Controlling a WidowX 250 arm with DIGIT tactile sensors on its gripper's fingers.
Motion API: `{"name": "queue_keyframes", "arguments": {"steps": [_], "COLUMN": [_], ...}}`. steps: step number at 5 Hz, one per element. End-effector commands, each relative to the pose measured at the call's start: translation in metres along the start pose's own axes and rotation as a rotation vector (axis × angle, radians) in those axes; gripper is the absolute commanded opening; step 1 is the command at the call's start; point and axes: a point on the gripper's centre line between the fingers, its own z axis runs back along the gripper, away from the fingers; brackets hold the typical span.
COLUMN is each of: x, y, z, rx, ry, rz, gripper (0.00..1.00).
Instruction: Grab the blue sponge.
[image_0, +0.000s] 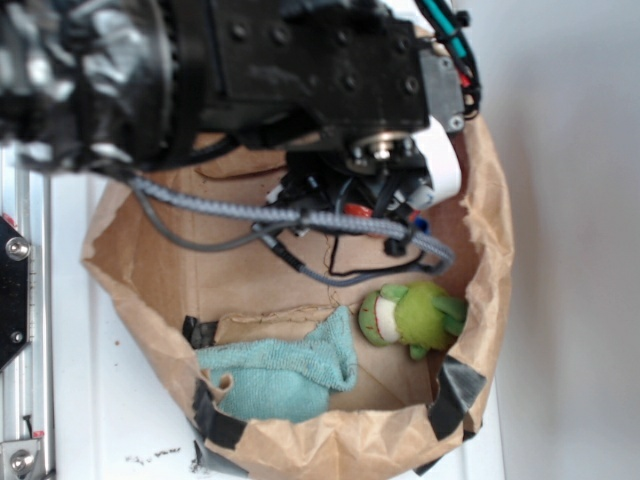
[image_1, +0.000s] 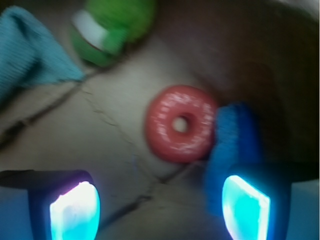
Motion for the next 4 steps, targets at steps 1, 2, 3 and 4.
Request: {"name": "queue_keyframes", "arguments": {"steps": [1, 2, 3, 4], "x": [-0.040, -0.053, -0.051, -0.009], "y": [-0.002, 0.006, -0.002, 0.026], "z": [0.032, 0.037, 0.026, 0.013], "rx": [0.088, 0.125, 0.103, 0.115], "ry": [-0.034, -0.043, -0.040, -0.080], "rz": [0.013, 0.045, 0.030, 0.055], "gripper": [1.00, 1.00, 1.00, 1.00]}}
